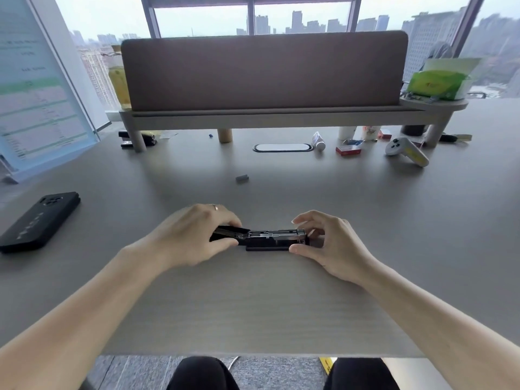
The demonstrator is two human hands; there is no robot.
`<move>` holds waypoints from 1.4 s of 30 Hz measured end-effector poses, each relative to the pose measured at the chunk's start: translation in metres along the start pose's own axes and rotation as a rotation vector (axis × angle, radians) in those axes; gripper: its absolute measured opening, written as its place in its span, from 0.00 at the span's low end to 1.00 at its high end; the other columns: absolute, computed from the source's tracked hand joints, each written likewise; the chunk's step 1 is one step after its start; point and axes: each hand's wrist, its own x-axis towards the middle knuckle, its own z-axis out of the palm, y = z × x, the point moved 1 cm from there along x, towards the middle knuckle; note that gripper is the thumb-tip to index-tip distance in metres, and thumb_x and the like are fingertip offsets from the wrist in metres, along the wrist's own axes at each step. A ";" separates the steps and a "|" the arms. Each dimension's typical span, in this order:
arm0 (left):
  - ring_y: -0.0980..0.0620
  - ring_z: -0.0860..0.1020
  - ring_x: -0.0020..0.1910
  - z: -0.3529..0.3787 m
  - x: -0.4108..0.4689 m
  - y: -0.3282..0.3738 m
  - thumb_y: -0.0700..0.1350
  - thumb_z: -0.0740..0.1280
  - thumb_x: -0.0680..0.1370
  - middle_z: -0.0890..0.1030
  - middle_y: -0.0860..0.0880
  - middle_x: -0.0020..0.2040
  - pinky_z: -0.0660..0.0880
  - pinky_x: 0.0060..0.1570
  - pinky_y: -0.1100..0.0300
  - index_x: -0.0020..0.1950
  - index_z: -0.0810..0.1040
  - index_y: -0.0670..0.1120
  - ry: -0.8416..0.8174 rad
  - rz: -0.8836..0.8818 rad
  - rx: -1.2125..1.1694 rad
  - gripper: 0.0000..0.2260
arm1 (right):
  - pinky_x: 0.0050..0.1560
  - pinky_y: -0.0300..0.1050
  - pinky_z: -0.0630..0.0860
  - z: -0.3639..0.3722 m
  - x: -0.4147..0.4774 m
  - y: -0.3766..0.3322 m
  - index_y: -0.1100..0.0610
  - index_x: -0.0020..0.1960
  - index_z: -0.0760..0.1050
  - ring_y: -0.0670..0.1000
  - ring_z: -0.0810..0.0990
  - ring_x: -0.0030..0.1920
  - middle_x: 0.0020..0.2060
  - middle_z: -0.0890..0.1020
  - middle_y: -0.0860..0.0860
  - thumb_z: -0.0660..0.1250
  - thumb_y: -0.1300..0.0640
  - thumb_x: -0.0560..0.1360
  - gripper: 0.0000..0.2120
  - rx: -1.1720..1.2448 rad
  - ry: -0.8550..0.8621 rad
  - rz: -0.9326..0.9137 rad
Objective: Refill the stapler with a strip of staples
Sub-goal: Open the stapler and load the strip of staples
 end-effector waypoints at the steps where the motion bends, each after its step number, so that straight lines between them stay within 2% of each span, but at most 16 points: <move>1: 0.57 0.81 0.49 0.003 0.003 0.001 0.54 0.72 0.78 0.85 0.60 0.52 0.77 0.52 0.57 0.60 0.83 0.58 -0.026 0.000 -0.022 0.10 | 0.55 0.39 0.79 0.000 0.000 0.001 0.43 0.59 0.81 0.43 0.85 0.46 0.50 0.88 0.43 0.83 0.46 0.67 0.22 -0.003 0.002 0.000; 5: 0.59 0.82 0.49 0.016 0.003 -0.005 0.50 0.74 0.78 0.86 0.60 0.49 0.76 0.51 0.63 0.57 0.85 0.56 -0.037 -0.056 -0.203 0.08 | 0.54 0.38 0.78 0.001 0.001 0.002 0.44 0.59 0.81 0.45 0.85 0.47 0.49 0.87 0.43 0.84 0.47 0.67 0.23 0.000 0.004 -0.007; 10: 0.61 0.82 0.51 0.025 -0.002 -0.008 0.48 0.76 0.78 0.86 0.61 0.50 0.72 0.50 0.72 0.57 0.85 0.56 0.017 -0.093 -0.265 0.09 | 0.49 0.28 0.74 0.000 0.002 0.003 0.44 0.59 0.81 0.43 0.84 0.46 0.48 0.87 0.42 0.84 0.46 0.67 0.23 0.012 0.003 -0.015; 13: 0.63 0.82 0.51 0.021 0.001 -0.007 0.50 0.76 0.77 0.87 0.61 0.50 0.72 0.48 0.72 0.57 0.85 0.57 -0.026 -0.120 -0.269 0.09 | 0.50 0.30 0.74 0.000 0.001 0.004 0.42 0.60 0.81 0.41 0.83 0.47 0.49 0.87 0.40 0.83 0.44 0.67 0.23 -0.002 -0.007 -0.027; 15: 0.65 0.81 0.50 0.017 0.004 -0.006 0.55 0.76 0.76 0.86 0.61 0.51 0.71 0.48 0.73 0.58 0.84 0.57 -0.084 -0.148 -0.240 0.12 | 0.53 0.33 0.74 -0.002 -0.002 0.004 0.40 0.62 0.79 0.38 0.83 0.51 0.53 0.86 0.38 0.81 0.40 0.67 0.25 -0.026 -0.035 -0.050; 17: 0.66 0.80 0.53 0.009 0.013 -0.008 0.62 0.72 0.76 0.84 0.61 0.54 0.71 0.54 0.69 0.63 0.81 0.59 -0.108 -0.187 -0.241 0.18 | 0.56 0.34 0.73 -0.009 -0.002 0.003 0.38 0.65 0.78 0.36 0.80 0.57 0.58 0.83 0.35 0.75 0.33 0.67 0.28 -0.023 -0.051 -0.072; 19: 0.62 0.79 0.59 0.002 0.027 -0.014 0.65 0.67 0.78 0.83 0.60 0.58 0.72 0.61 0.62 0.67 0.79 0.57 -0.062 -0.230 -0.278 0.21 | 0.59 0.38 0.74 -0.021 0.007 0.001 0.40 0.65 0.79 0.38 0.80 0.60 0.61 0.82 0.36 0.66 0.31 0.72 0.25 0.016 -0.008 -0.094; 22: 0.54 0.80 0.63 0.001 0.059 -0.027 0.59 0.69 0.80 0.84 0.54 0.62 0.73 0.67 0.57 0.67 0.79 0.50 0.030 -0.275 -0.261 0.20 | 0.58 0.38 0.76 -0.036 0.036 0.003 0.49 0.62 0.83 0.39 0.82 0.55 0.56 0.86 0.43 0.66 0.45 0.82 0.14 -0.014 0.051 -0.093; 25: 0.48 0.80 0.66 0.010 0.093 -0.039 0.54 0.72 0.80 0.83 0.49 0.64 0.72 0.65 0.57 0.68 0.79 0.45 0.041 -0.338 -0.188 0.20 | 0.51 0.38 0.75 -0.030 0.063 0.012 0.52 0.63 0.83 0.42 0.78 0.54 0.57 0.86 0.45 0.69 0.51 0.82 0.12 -0.189 -0.015 -0.091; 28: 0.45 0.77 0.69 0.024 0.122 -0.051 0.52 0.72 0.80 0.81 0.46 0.69 0.71 0.66 0.56 0.70 0.78 0.44 0.024 -0.397 -0.143 0.21 | 0.50 0.36 0.67 -0.012 0.080 0.022 0.53 0.63 0.83 0.45 0.78 0.53 0.56 0.85 0.47 0.72 0.52 0.80 0.14 -0.241 -0.052 -0.104; 32: 0.42 0.77 0.69 0.045 0.149 -0.069 0.50 0.72 0.79 0.80 0.44 0.70 0.73 0.67 0.52 0.71 0.76 0.43 0.037 -0.454 -0.114 0.22 | 0.59 0.42 0.72 0.005 0.088 0.031 0.51 0.62 0.82 0.44 0.73 0.54 0.55 0.81 0.45 0.72 0.48 0.79 0.14 -0.260 -0.004 -0.166; 34: 0.41 0.77 0.69 0.055 0.159 -0.073 0.49 0.71 0.80 0.80 0.43 0.70 0.73 0.67 0.52 0.72 0.76 0.43 0.060 -0.478 -0.104 0.22 | 0.58 0.42 0.72 0.007 0.090 0.035 0.50 0.62 0.82 0.43 0.72 0.55 0.55 0.80 0.43 0.72 0.47 0.79 0.14 -0.259 0.002 -0.179; 36: 0.40 0.78 0.68 0.063 0.169 -0.076 0.48 0.70 0.81 0.82 0.43 0.67 0.74 0.65 0.52 0.71 0.78 0.43 0.112 -0.492 -0.090 0.19 | 0.56 0.39 0.70 0.007 0.090 0.037 0.49 0.62 0.82 0.43 0.72 0.54 0.54 0.79 0.41 0.72 0.46 0.78 0.14 -0.254 0.001 -0.184; 39: 0.40 0.82 0.61 0.068 0.179 -0.078 0.43 0.70 0.80 0.87 0.44 0.58 0.76 0.59 0.54 0.63 0.83 0.44 0.194 -0.466 -0.065 0.12 | 0.55 0.36 0.68 0.007 0.091 0.039 0.48 0.61 0.82 0.42 0.71 0.53 0.54 0.79 0.41 0.72 0.45 0.78 0.14 -0.260 0.004 -0.192; 42: 0.42 0.83 0.56 0.068 0.181 -0.078 0.40 0.69 0.79 0.87 0.46 0.53 0.76 0.56 0.55 0.60 0.84 0.44 0.186 -0.437 -0.072 0.10 | 0.55 0.36 0.68 0.007 0.090 0.040 0.48 0.61 0.82 0.42 0.71 0.53 0.55 0.80 0.42 0.71 0.45 0.78 0.14 -0.255 0.012 -0.198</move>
